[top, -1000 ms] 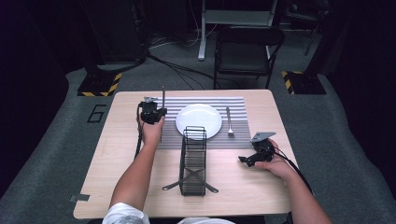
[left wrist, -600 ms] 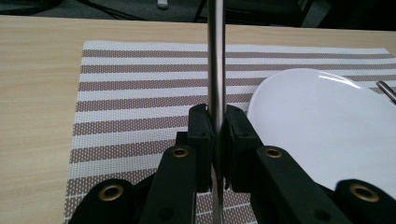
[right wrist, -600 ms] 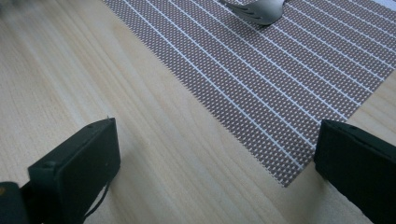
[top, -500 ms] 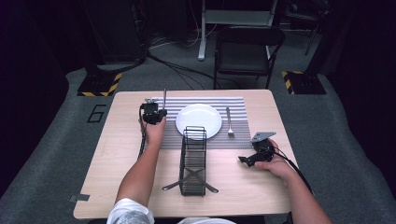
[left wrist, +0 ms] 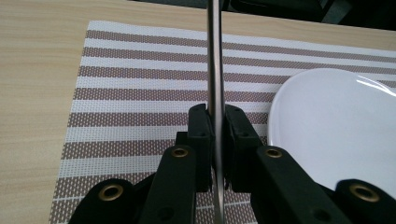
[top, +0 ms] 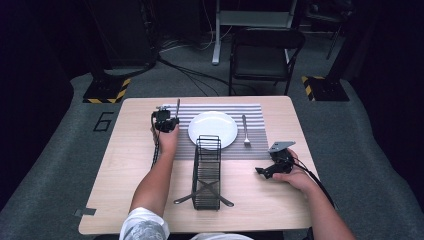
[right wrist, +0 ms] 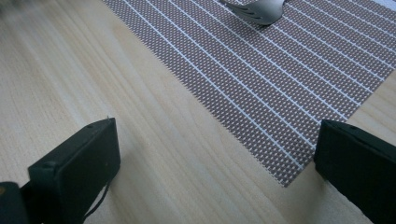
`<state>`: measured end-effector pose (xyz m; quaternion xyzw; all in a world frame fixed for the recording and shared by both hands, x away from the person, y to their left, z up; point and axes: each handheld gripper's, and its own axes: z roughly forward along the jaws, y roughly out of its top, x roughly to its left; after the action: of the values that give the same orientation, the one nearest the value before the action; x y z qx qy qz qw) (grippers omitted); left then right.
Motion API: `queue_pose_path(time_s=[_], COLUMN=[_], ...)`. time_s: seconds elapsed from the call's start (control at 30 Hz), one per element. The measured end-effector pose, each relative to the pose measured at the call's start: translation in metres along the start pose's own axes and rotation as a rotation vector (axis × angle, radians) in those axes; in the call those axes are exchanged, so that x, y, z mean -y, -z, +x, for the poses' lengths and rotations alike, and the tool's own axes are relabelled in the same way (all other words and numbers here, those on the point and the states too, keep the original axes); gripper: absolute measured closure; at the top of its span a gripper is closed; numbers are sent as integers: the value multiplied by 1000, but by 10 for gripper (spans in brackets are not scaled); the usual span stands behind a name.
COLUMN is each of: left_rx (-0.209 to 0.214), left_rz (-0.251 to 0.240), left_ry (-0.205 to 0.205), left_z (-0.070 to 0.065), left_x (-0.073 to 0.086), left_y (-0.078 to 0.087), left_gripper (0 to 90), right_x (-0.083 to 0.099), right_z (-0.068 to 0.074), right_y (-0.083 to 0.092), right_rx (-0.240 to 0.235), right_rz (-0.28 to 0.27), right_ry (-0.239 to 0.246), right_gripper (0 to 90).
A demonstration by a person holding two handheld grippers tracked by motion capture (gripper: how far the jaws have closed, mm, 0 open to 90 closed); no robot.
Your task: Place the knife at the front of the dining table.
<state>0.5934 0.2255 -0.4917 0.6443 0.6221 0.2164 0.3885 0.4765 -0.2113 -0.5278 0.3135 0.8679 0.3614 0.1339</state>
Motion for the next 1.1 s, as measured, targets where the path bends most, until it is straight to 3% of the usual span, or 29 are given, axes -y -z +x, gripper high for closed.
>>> queue_pose_path(time_s=[0.3,0.67,1.1], left_rx=[-46,-33,-17], left_rz=[19,41,56], left_ry=[39,85,88], left_z=[5,11,11], left_x=[2,9,10], left_y=[-9,-21,-30], left_gripper=[824,824,824], right_x=[0,0,0], right_z=[0,0,1], right_y=[0,0,0], right_rx=[0,0,1], right_rz=[0,0,-2], right_ry=[0,0,-8], right_gripper=[0,0,0])
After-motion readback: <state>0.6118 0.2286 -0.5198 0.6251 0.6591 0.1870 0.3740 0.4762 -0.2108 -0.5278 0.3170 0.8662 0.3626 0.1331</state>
